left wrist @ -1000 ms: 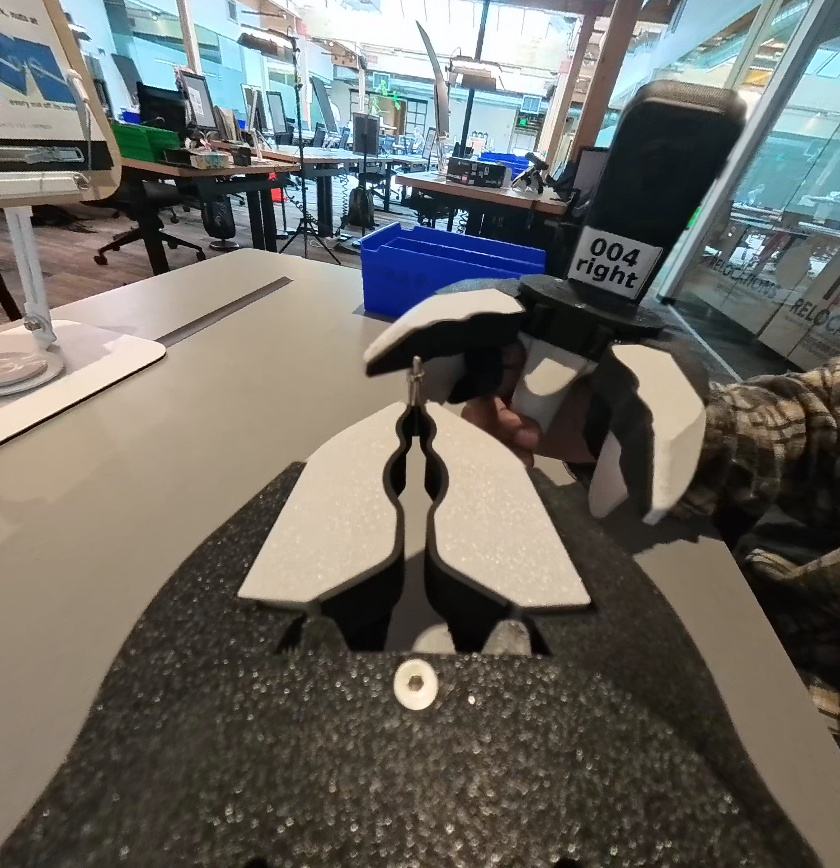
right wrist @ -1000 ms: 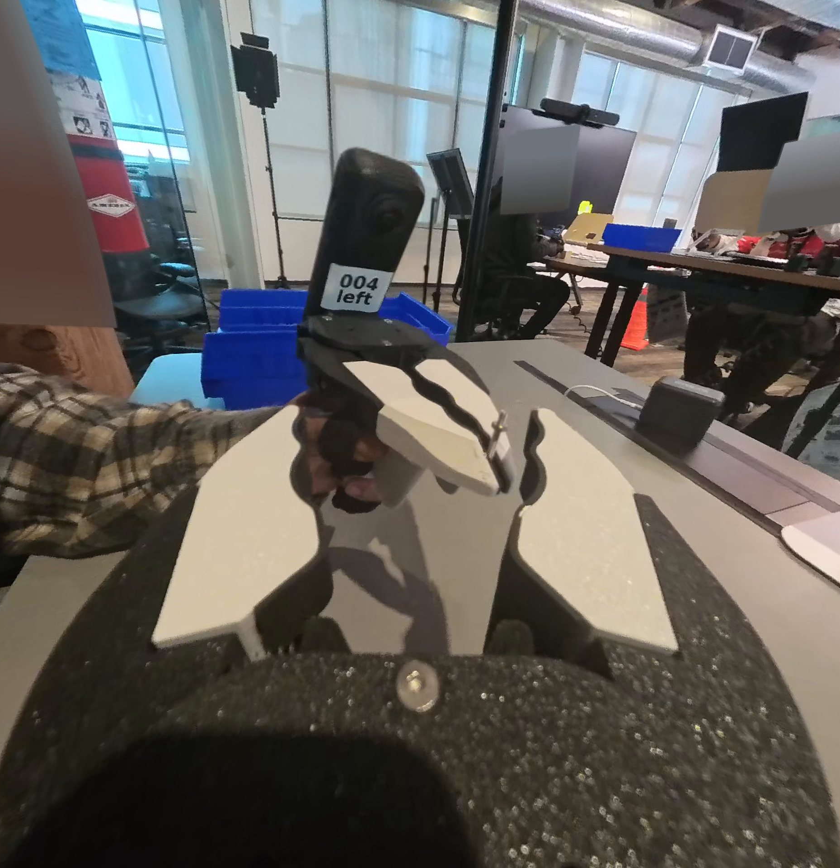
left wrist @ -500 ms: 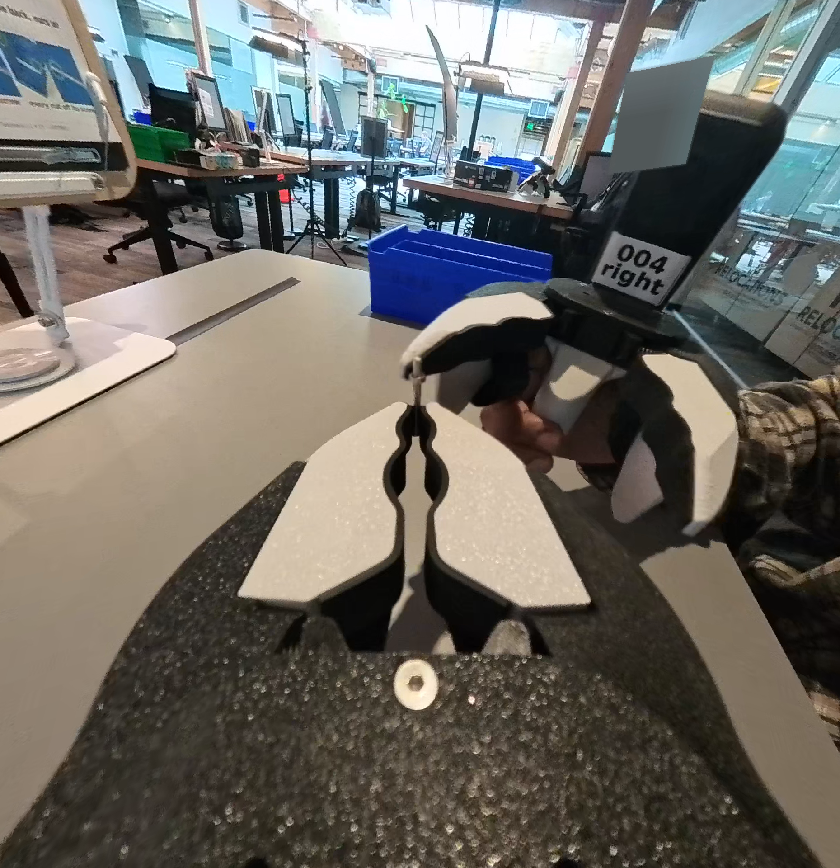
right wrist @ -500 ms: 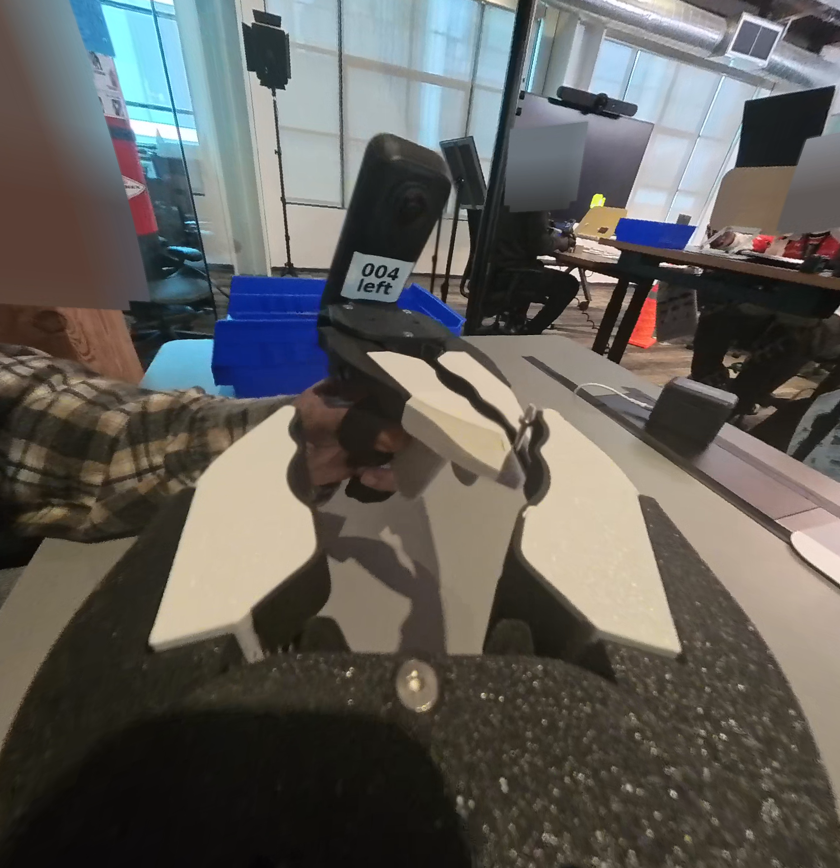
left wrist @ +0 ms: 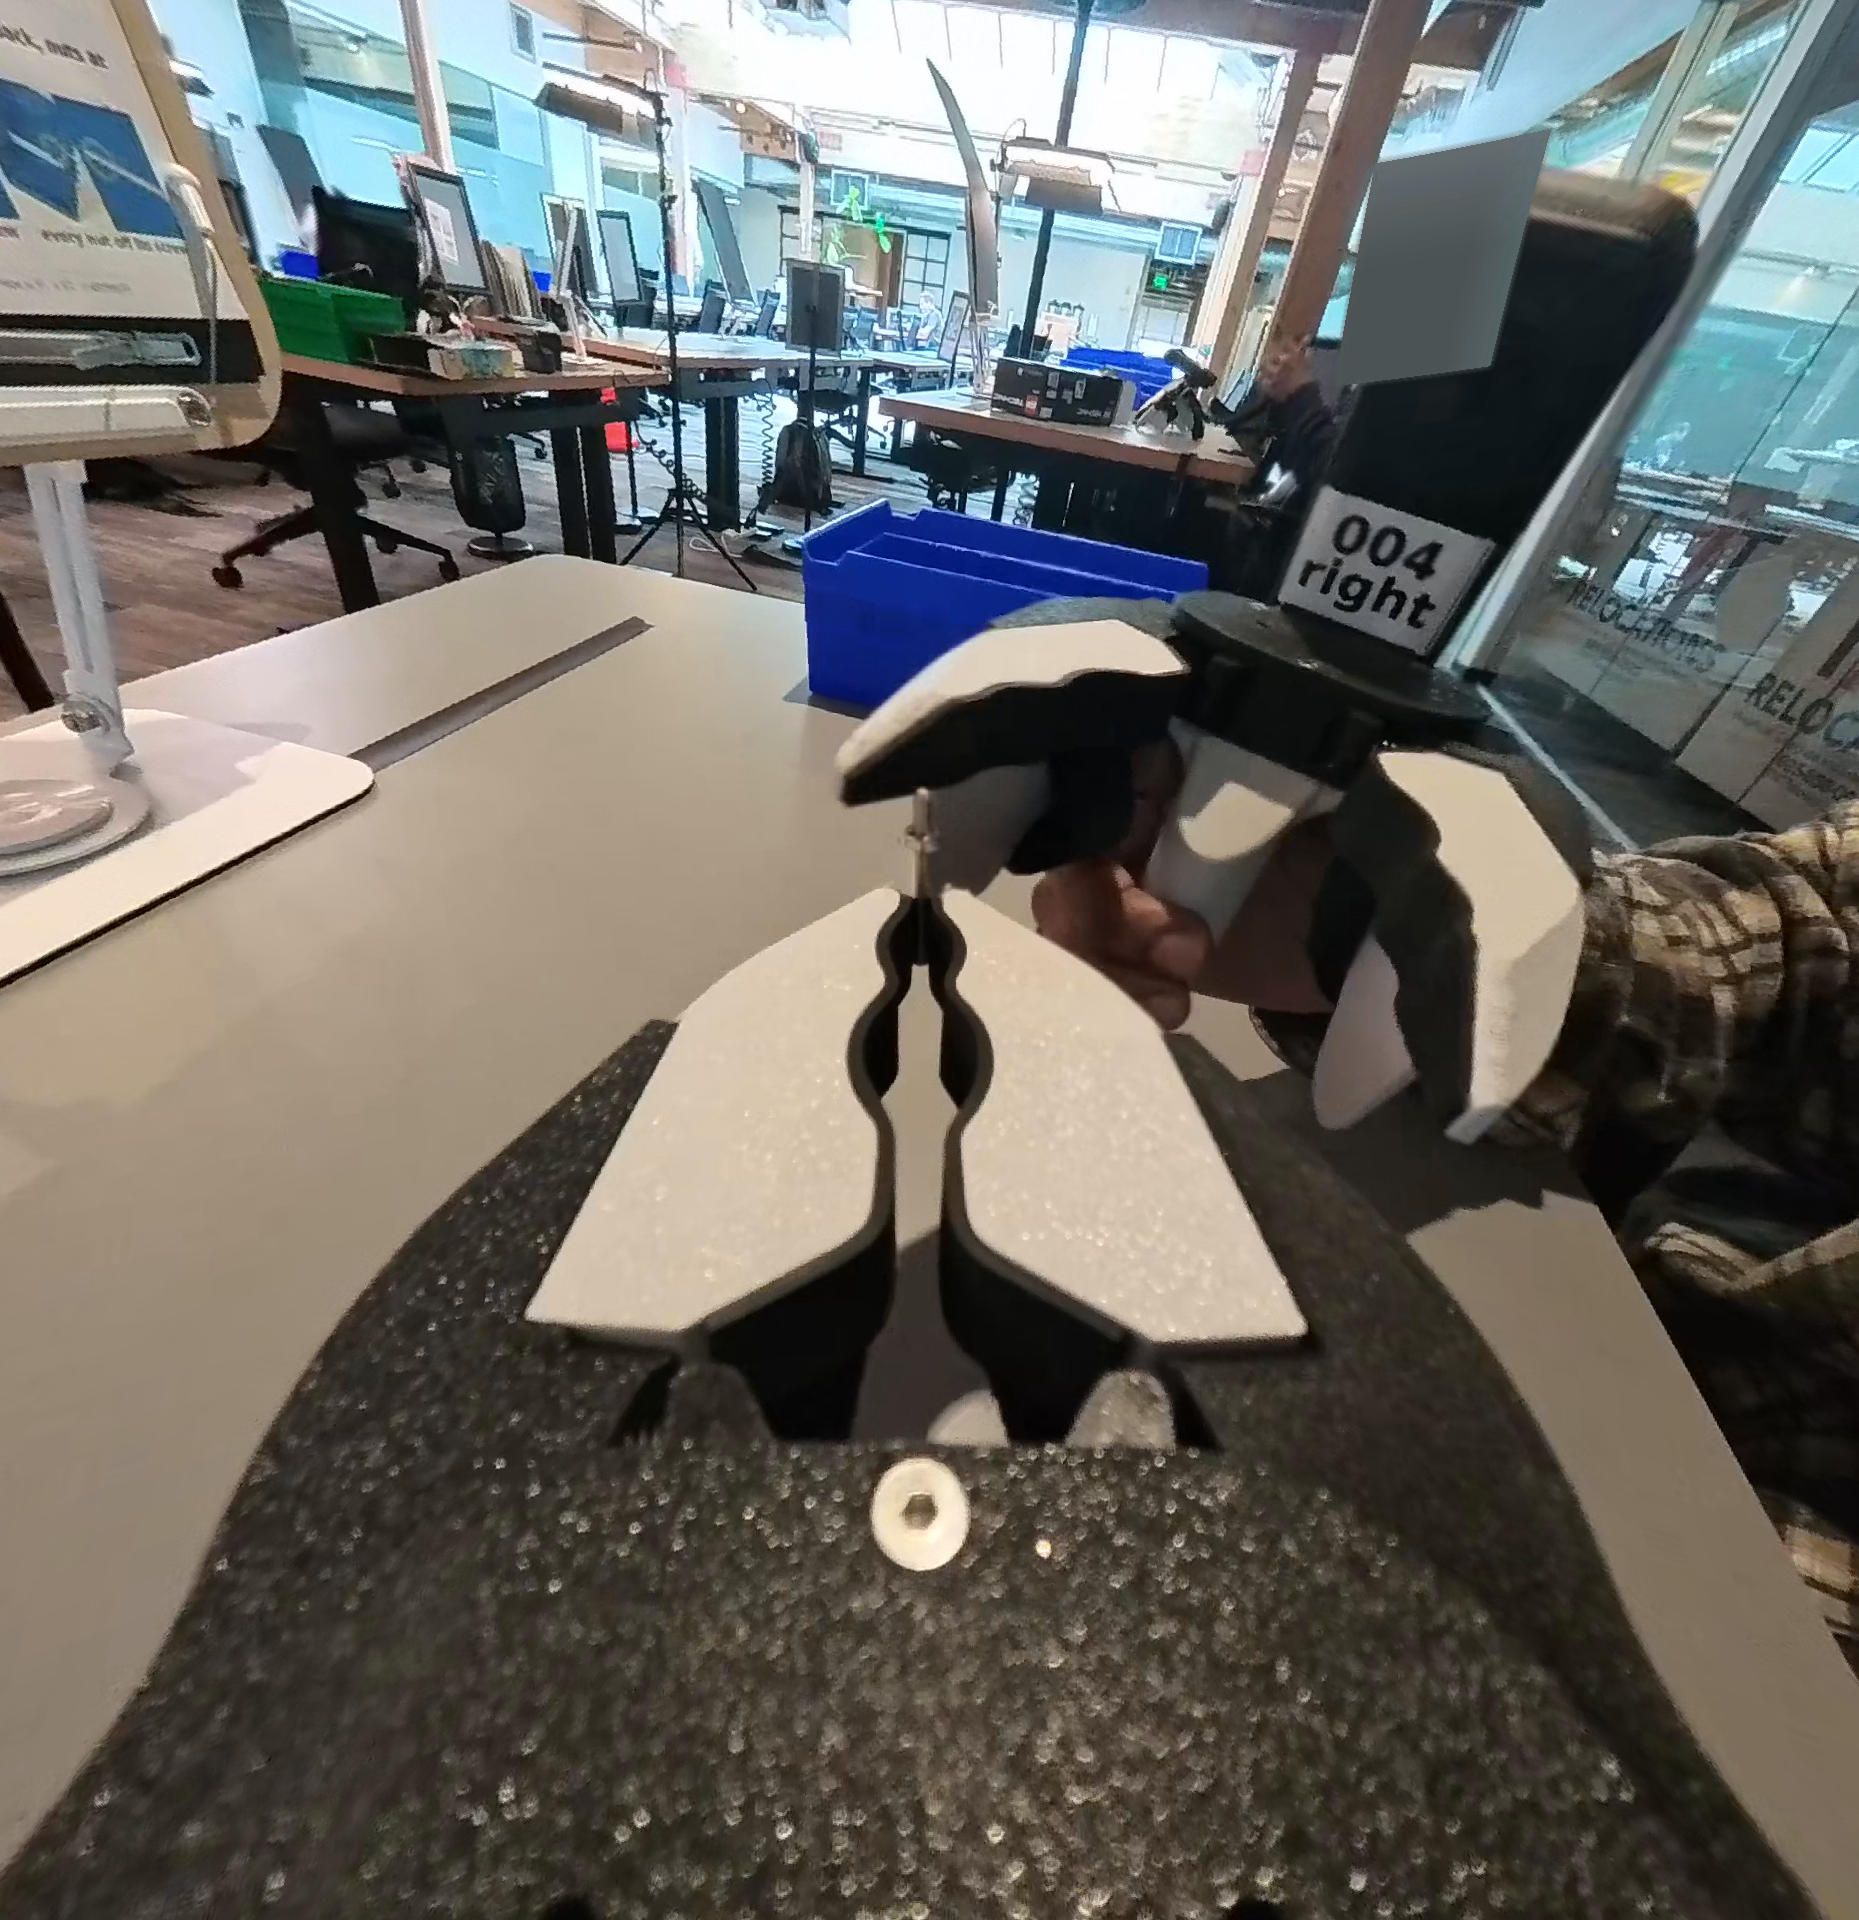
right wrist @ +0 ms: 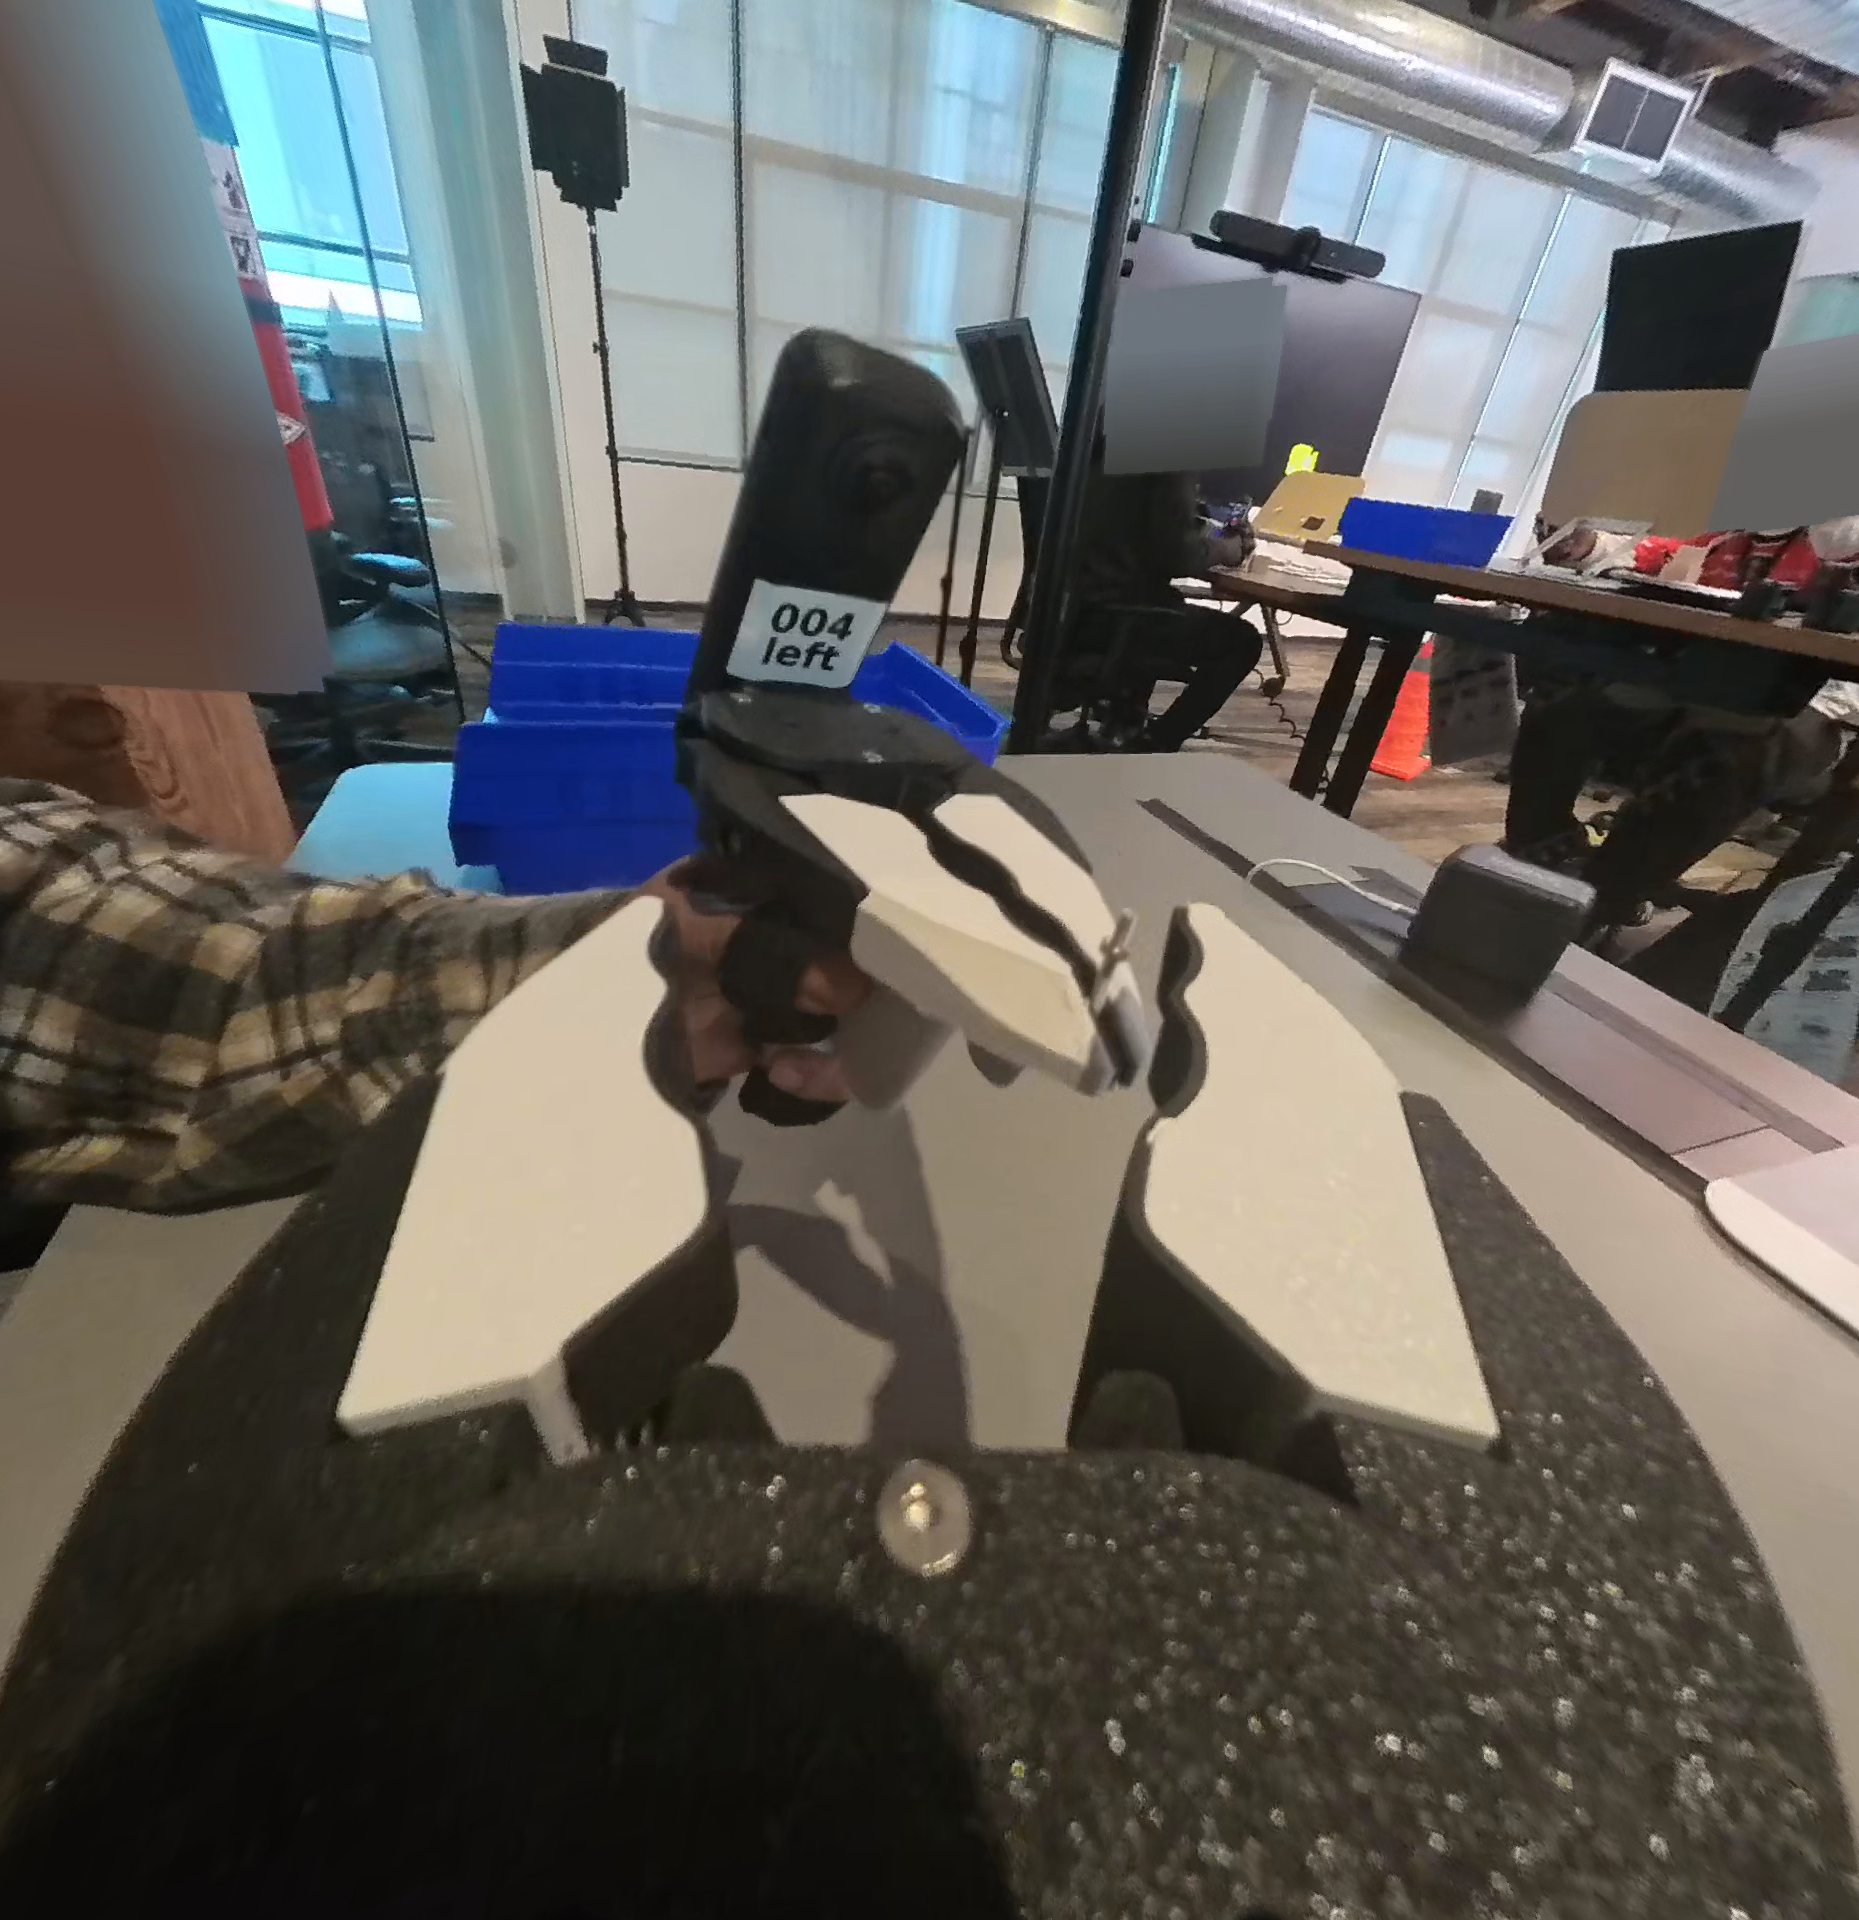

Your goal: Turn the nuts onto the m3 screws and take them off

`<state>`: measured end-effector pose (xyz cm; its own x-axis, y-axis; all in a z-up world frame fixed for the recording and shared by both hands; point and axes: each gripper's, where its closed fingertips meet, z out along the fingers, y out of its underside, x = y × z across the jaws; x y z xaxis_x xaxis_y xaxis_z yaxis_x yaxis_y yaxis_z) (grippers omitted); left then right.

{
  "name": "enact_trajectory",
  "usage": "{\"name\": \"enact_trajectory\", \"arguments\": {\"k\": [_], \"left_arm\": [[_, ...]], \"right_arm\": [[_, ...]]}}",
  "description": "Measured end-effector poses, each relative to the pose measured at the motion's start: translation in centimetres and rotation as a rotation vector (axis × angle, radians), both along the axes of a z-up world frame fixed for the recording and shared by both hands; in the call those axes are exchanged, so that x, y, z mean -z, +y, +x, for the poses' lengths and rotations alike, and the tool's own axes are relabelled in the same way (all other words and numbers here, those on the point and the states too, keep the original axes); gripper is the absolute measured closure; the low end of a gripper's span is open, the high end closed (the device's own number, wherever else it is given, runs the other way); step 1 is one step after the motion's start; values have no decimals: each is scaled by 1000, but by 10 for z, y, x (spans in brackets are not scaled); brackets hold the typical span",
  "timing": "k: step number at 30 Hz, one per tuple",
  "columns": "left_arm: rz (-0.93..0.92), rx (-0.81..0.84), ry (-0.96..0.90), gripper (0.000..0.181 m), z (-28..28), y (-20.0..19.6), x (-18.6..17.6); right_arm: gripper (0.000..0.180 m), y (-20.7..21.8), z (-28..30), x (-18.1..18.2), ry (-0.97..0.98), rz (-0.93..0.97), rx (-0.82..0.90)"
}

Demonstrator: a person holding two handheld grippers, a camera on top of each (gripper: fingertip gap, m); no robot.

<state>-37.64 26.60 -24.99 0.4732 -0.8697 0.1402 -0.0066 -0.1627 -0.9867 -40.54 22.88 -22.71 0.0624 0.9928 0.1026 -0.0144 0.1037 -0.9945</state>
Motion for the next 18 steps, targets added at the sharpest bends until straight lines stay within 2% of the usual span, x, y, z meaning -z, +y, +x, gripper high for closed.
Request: {"name": "enact_trajectory", "arguments": {"k": [5, 8, 15, 18], "left_arm": [[-2, -7, 5, 179, -2, 1, 1], [-4, -5, -6, 179, -3, 1, -1], [-8, -6, -2, 179, -2, 1, 1], [-9, -1, -12, 179, -2, 1, -1]], "right_arm": [[86, -7, -7, 6, -26, 6, -17], [92, -5, 1, 2, -5, -2, -9], [86, -7, -5, 8, -27, -9, -21], [92, -4, 3, 3, -8, 0, -1]]}}
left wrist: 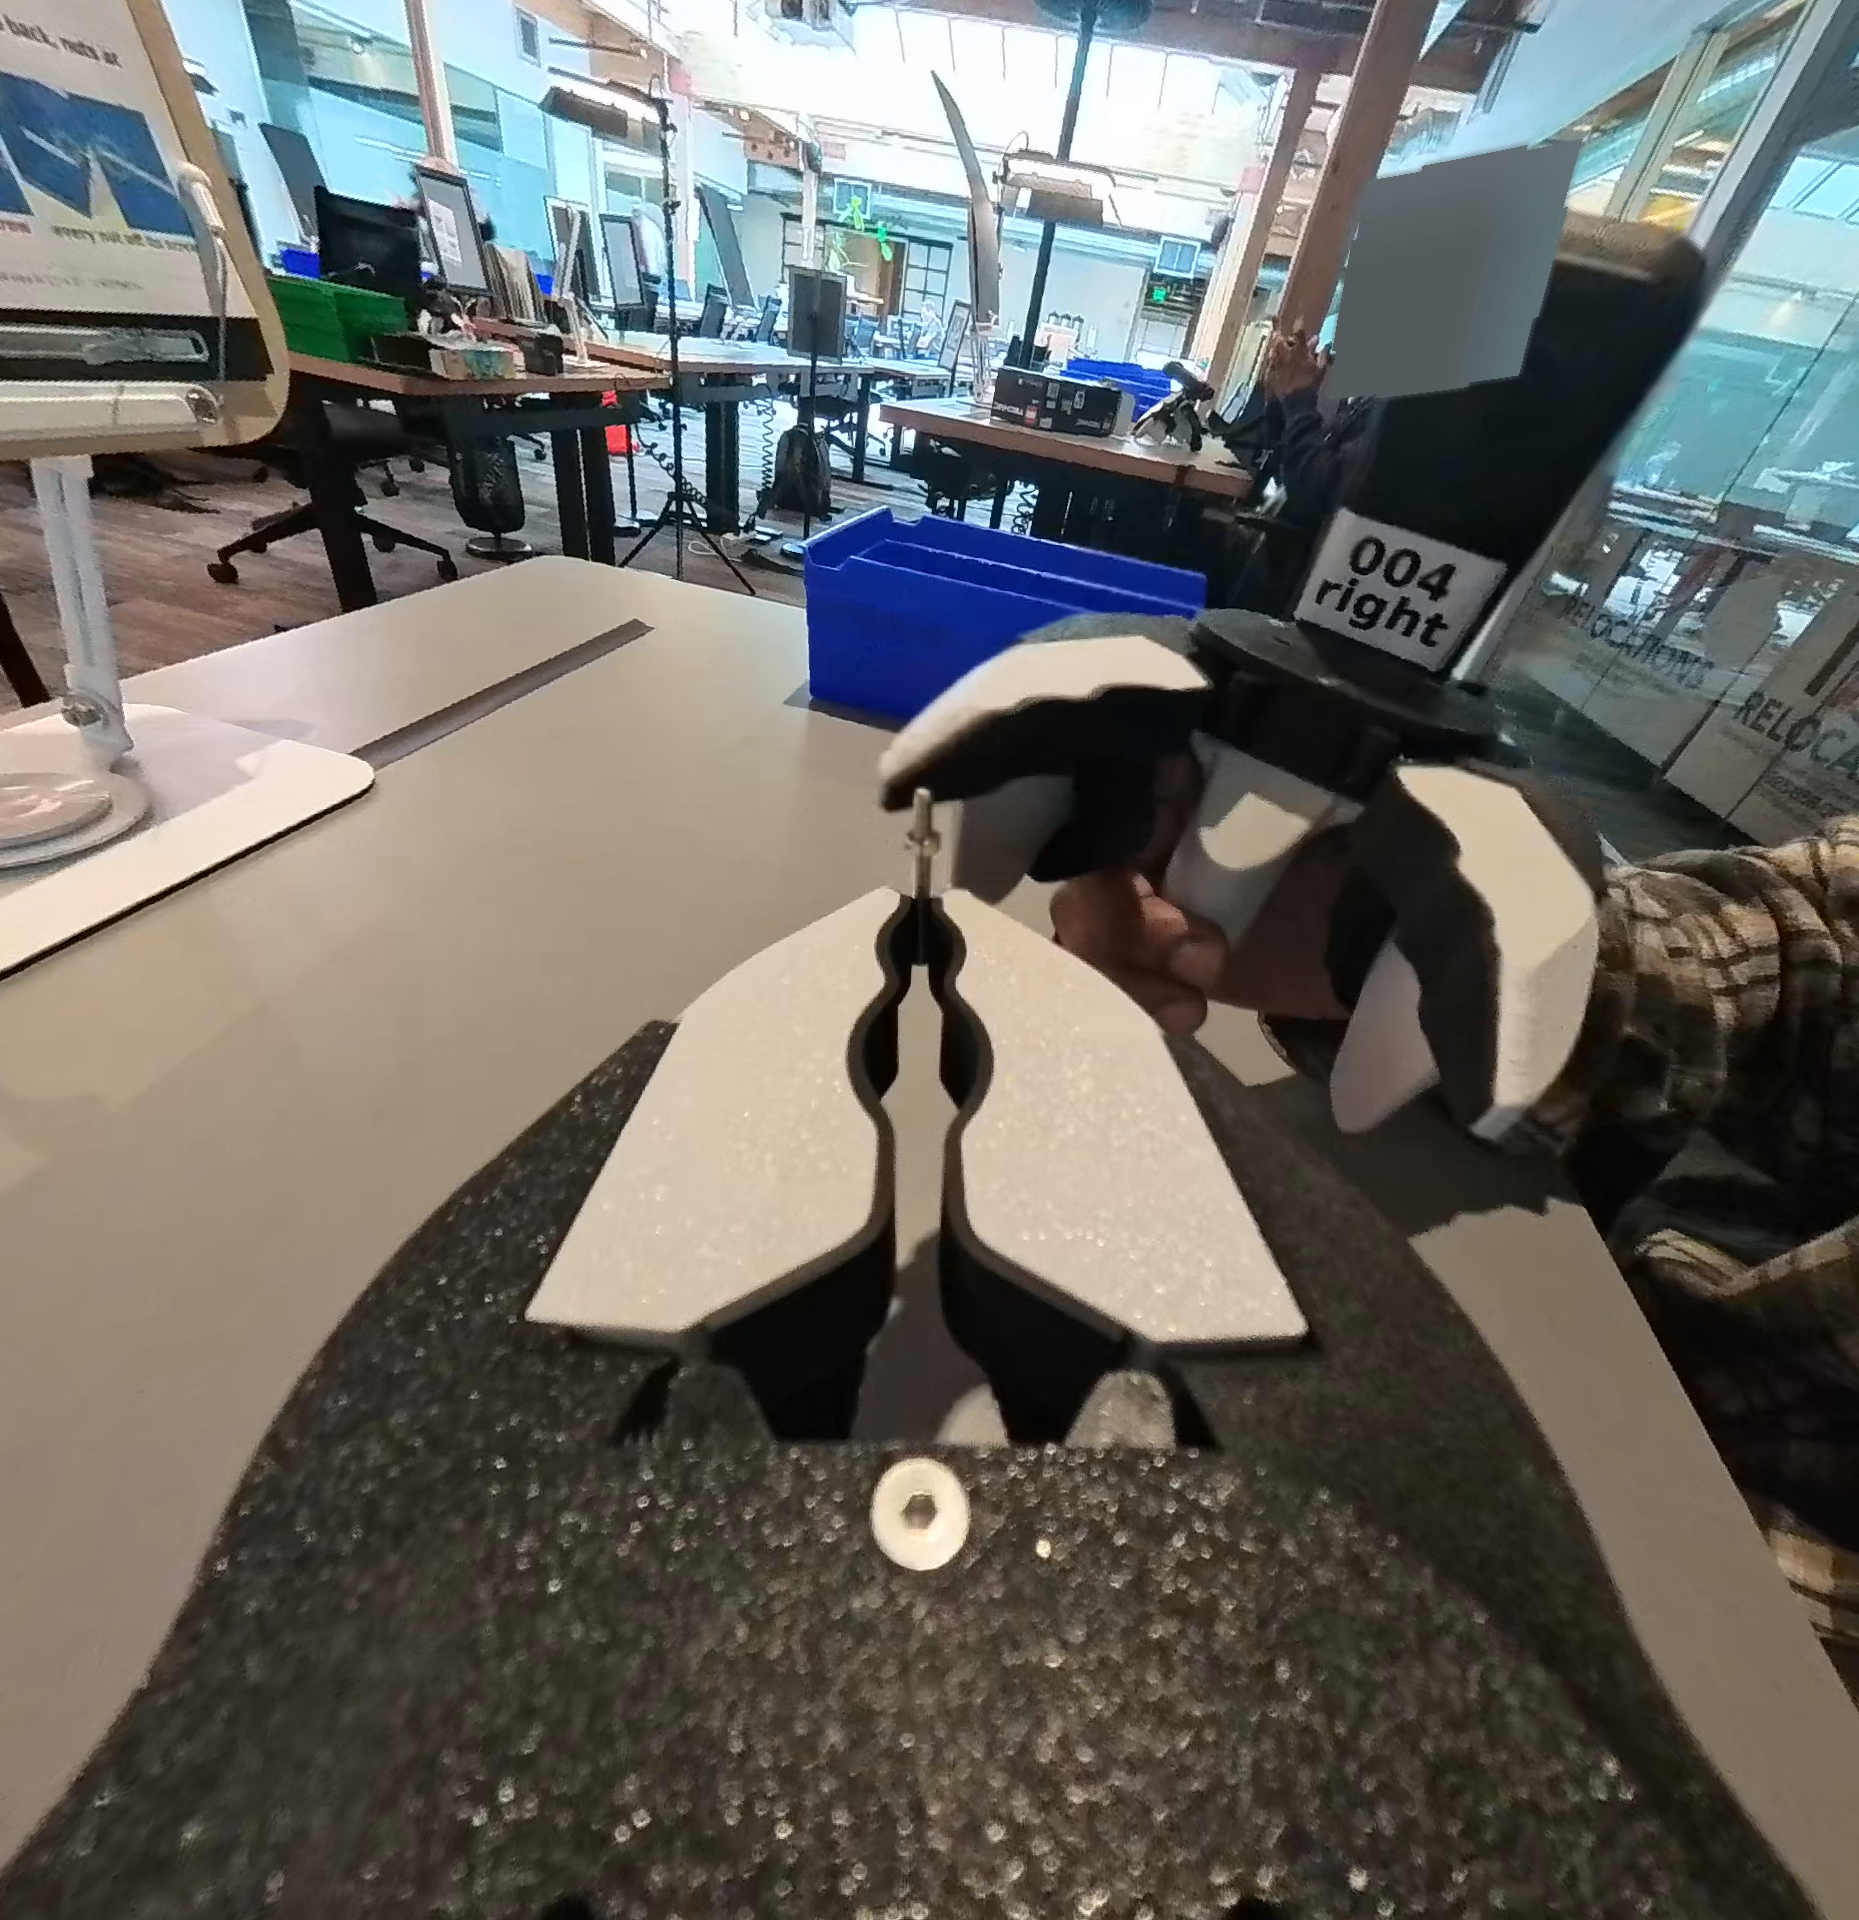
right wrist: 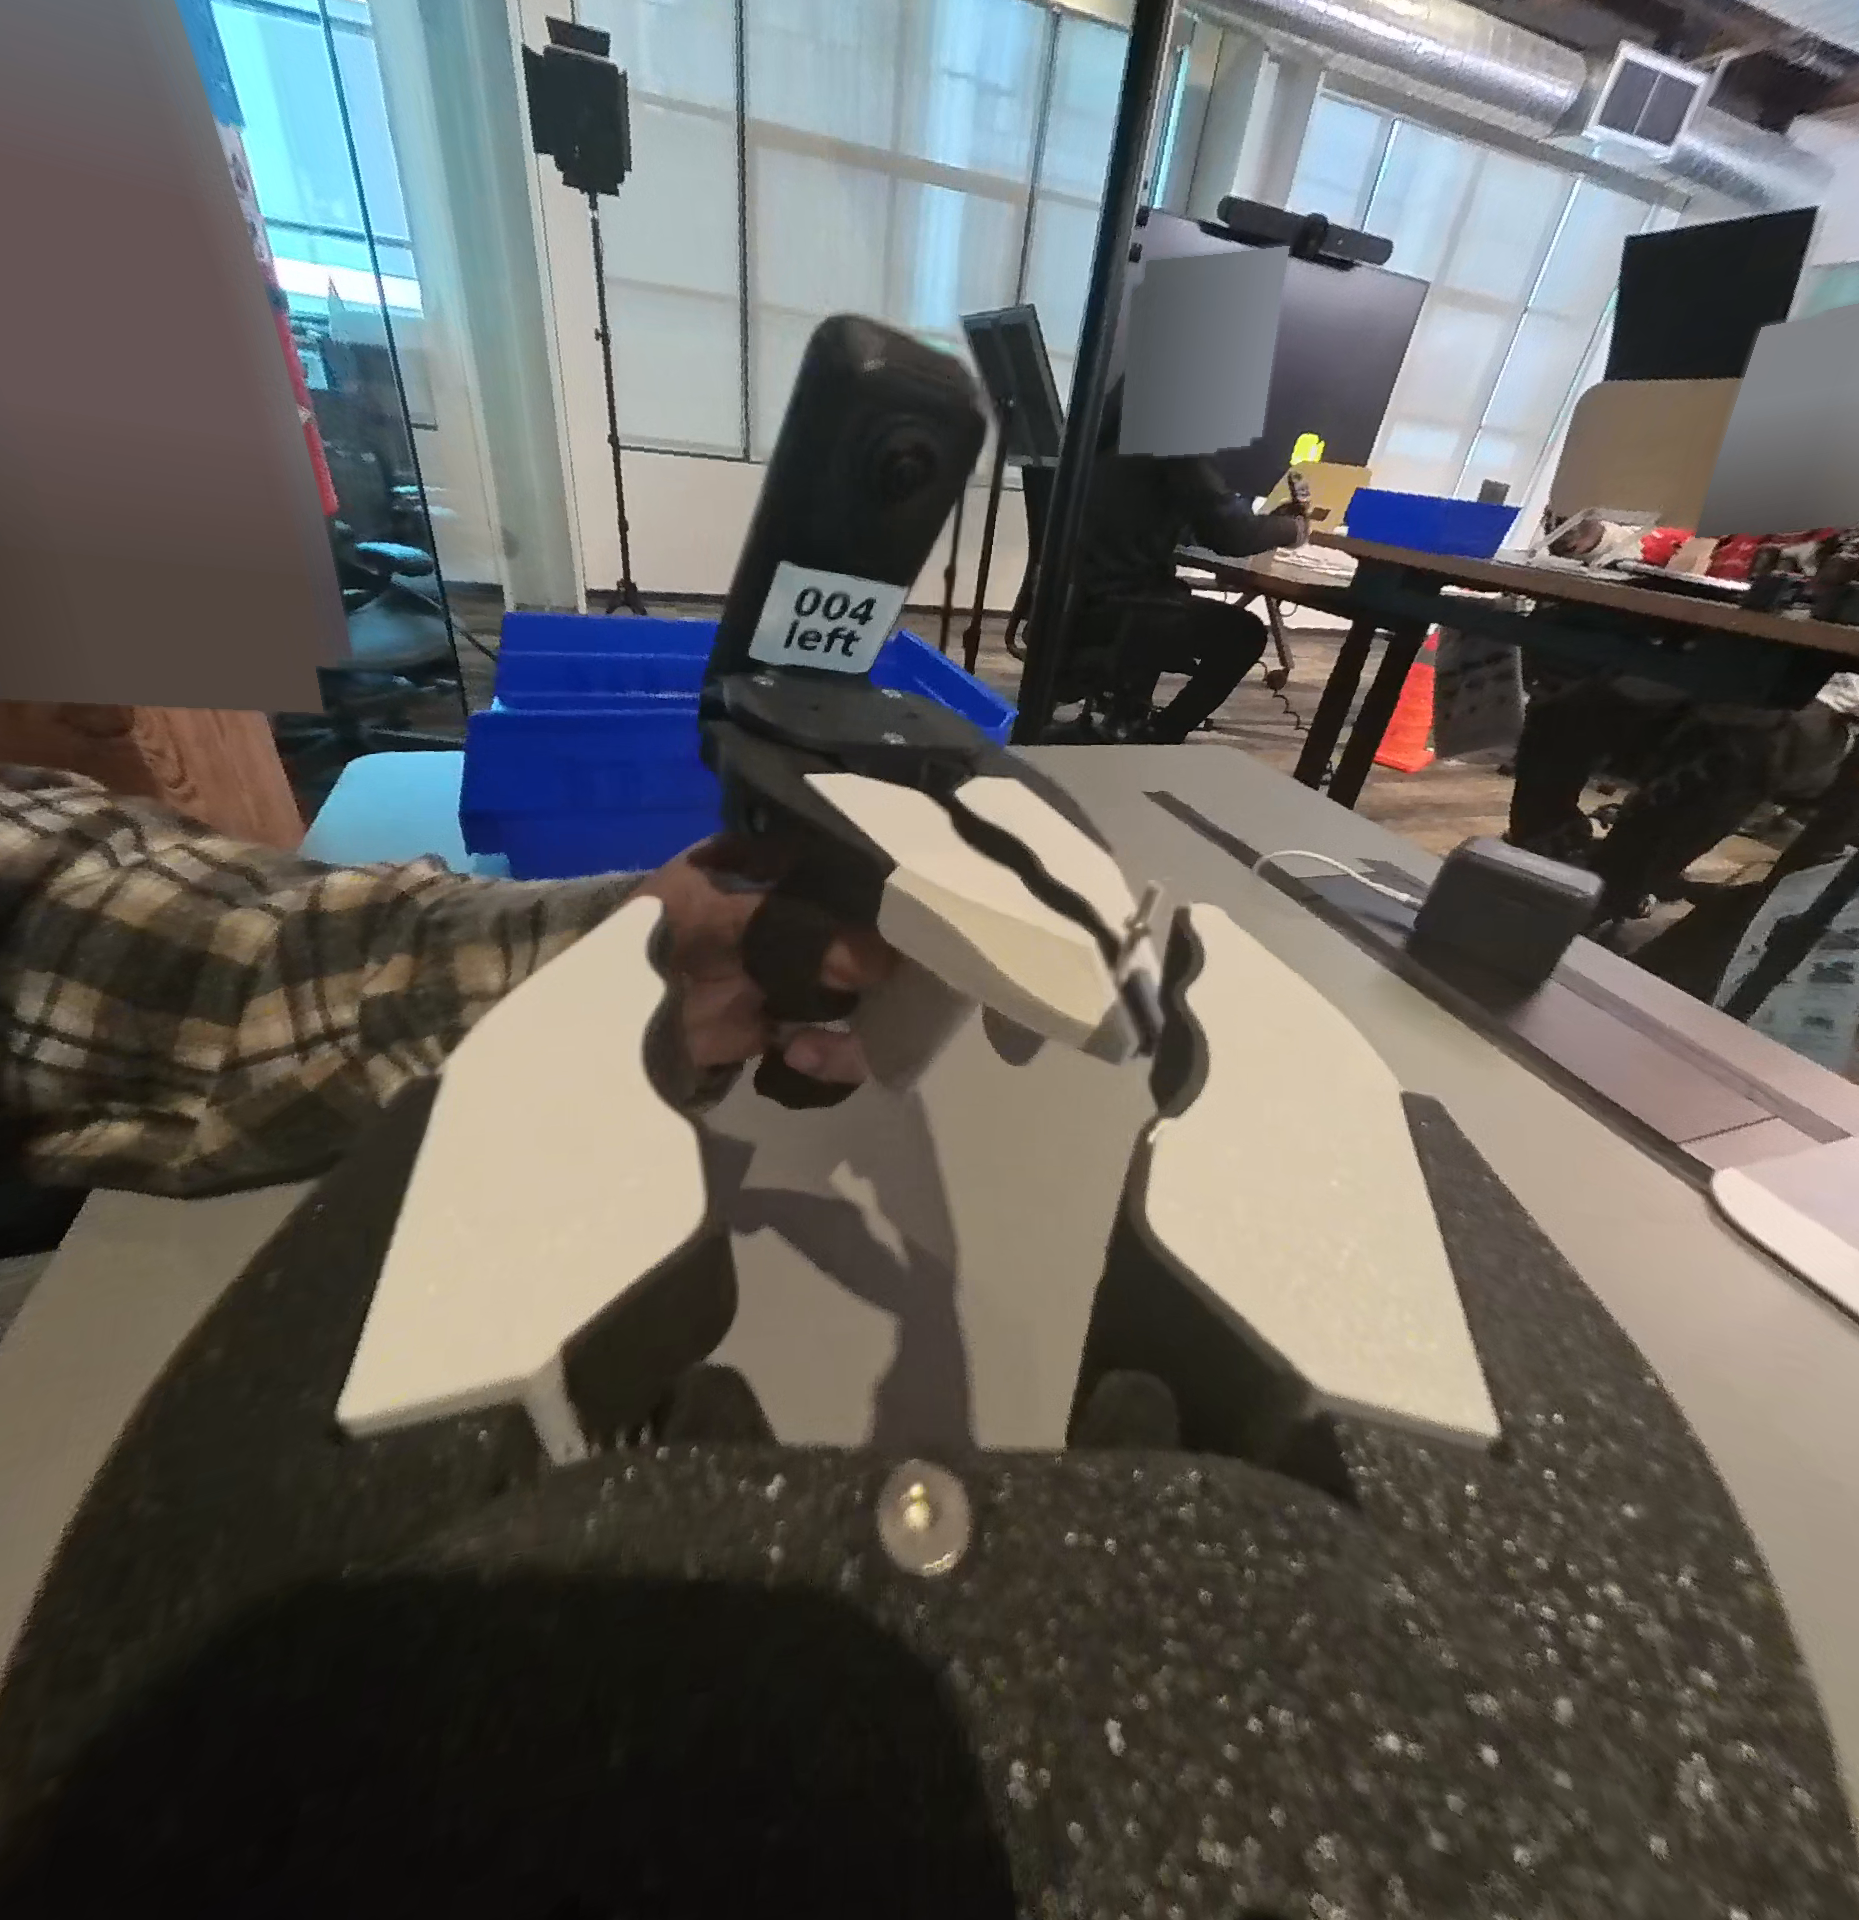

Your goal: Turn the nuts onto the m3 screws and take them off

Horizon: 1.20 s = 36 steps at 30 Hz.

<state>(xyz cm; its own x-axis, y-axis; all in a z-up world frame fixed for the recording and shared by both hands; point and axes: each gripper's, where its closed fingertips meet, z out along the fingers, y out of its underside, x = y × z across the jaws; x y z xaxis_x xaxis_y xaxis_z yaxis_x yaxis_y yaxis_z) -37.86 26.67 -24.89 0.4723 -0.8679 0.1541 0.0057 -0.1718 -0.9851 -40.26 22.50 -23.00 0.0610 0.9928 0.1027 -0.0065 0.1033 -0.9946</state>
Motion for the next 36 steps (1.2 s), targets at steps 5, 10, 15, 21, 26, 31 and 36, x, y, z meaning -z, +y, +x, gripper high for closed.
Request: {"name": "enact_trajectory", "arguments": {"k": [5, 10, 15, 21, 26, 31, 36], "left_arm": [[-2, 3, 9, 179, 2, -1, 2], [-15, 17, -7, 179, 2, -1, 2], [-4, 30, 4, 179, 6, -3, 2], [0, 37, 6, 179, 7, -4, 2], [0, 41, 13, 179, 8, -5, 3], [2, 40, 14, 179, 8, -5, 3], [5, 44, 17, 179, 9, -5, 3]], "right_arm": [[90, 0, -10, 3, -10, -26, -28], [97, 11, 5, -8, 41, -34, 22], [130, 36, 20, -21, 79, -93, 74], [155, 33, 15, -11, 31, -123, 19], [160, 36, 7, -3, 3, -124, 20], [171, 36, 4, -2, -4, -137, 6], [178, 35, 3, -1, -24, -125, 8]]}}
